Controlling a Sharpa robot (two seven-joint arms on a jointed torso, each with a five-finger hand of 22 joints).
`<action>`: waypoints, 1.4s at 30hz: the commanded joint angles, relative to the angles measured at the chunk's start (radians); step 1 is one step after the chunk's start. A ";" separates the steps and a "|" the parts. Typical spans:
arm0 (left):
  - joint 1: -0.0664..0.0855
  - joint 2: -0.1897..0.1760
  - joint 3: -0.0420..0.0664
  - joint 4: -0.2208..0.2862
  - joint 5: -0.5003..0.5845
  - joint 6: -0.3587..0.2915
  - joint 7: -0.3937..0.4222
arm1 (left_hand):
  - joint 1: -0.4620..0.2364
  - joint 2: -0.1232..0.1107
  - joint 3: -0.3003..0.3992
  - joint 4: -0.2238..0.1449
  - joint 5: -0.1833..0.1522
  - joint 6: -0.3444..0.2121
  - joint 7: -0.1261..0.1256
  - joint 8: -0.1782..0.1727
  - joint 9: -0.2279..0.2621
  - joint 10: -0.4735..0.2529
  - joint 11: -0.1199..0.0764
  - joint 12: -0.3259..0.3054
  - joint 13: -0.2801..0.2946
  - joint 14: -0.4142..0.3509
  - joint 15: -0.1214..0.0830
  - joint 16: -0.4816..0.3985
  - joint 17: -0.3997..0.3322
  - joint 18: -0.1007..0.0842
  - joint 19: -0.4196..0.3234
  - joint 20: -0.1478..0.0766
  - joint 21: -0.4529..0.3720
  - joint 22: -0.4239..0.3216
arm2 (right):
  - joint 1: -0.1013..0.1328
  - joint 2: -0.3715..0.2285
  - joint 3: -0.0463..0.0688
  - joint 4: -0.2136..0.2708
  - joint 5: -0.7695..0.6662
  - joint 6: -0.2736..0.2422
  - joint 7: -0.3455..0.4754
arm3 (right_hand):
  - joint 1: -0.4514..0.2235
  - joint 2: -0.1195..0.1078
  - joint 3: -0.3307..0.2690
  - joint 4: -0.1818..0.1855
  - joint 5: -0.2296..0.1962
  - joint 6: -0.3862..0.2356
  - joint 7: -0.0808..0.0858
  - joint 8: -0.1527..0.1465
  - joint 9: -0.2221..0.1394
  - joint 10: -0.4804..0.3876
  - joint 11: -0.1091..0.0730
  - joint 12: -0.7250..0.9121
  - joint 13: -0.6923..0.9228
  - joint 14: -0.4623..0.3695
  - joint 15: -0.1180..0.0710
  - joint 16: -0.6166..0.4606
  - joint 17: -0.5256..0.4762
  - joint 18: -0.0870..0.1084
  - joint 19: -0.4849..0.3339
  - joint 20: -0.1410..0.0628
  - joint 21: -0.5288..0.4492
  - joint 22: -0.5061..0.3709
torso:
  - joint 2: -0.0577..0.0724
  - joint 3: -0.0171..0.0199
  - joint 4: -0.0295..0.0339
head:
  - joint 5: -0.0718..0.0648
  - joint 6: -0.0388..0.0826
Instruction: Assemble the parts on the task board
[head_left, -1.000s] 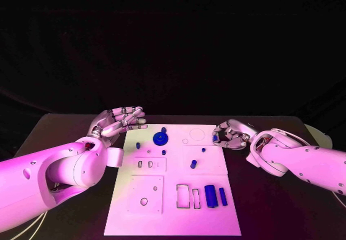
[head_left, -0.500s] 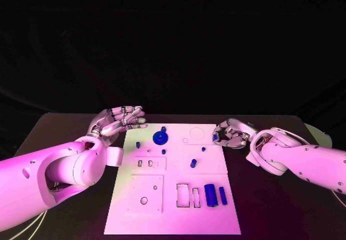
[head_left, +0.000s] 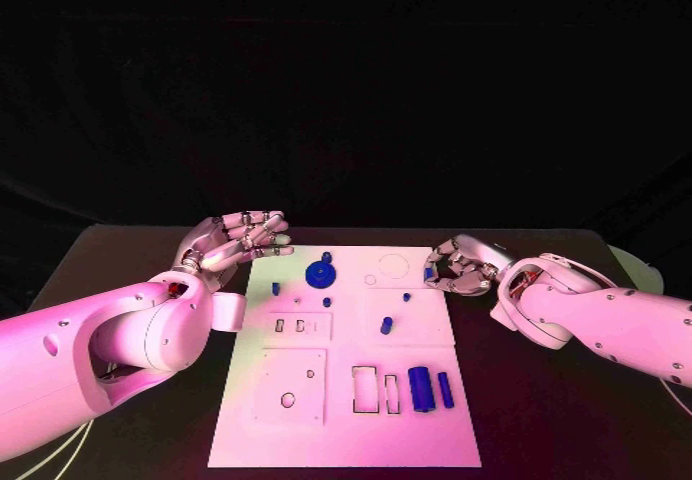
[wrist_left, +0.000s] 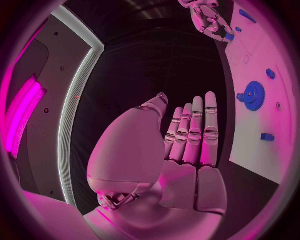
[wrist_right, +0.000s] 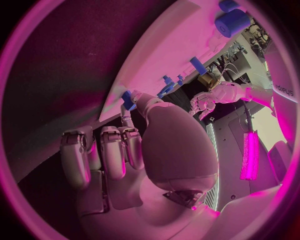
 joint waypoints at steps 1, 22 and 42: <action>0.001 0.001 0.001 0.003 -0.003 0.017 0.006 | 0.012 0.001 0.005 -0.002 0.003 -0.002 0.008 -0.005 -0.001 0.007 0.000 -0.006 0.001 0.001 0.004 -0.006 0.001 0.005 0.004 0.000 -0.006 -0.002 | -0.001 0.000 0.000 0.007 -0.033 -0.060 -0.035 | 0.002 0.026 0.010 -0.001 0.022 0.010 -0.005 0.011 0.008 0.070 -0.010 0.006 0.225 0.103 -0.010 0.003 0.263 -0.014 0.106 -0.011 0.005 0.263 | 0.000 -0.0004 0.0007 | 0.001 -0.001; 0.001 0.014 0.000 -0.029 -0.003 0.021 0.006 | 0.013 0.000 0.007 -0.003 0.003 -0.002 0.008 -0.006 -0.001 0.008 0.000 -0.008 0.000 0.002 0.004 -0.008 0.002 0.005 0.004 0.000 -0.006 -0.002 | 0.029 -0.002 0.010 0.251 -0.121 -0.115 -0.256 | -0.002 0.046 0.031 -0.005 0.026 0.007 -0.007 0.016 0.014 0.066 -0.014 0.002 0.221 0.103 -0.014 0.003 0.263 -0.014 0.106 -0.016 0.005 0.263 | -0.017 -0.0044 -0.0005 | 0.019 -0.010; 0.001 0.049 -0.001 -0.087 -0.002 0.026 0.007 | 0.013 0.000 0.008 -0.004 0.003 -0.002 0.007 -0.006 -0.001 0.008 0.000 -0.008 0.000 0.002 0.004 -0.008 0.002 0.005 0.004 0.000 -0.006 -0.002 | 0.018 0.225 -0.008 0.266 -0.234 -0.041 -0.379 | -0.015 0.044 0.031 0.000 0.024 0.008 -0.008 0.020 0.017 0.066 -0.014 0.002 0.221 0.103 -0.014 0.003 0.263 -0.014 0.106 -0.017 0.005 0.263 | -0.034 -0.0127 0.0083 | 0.068 -0.042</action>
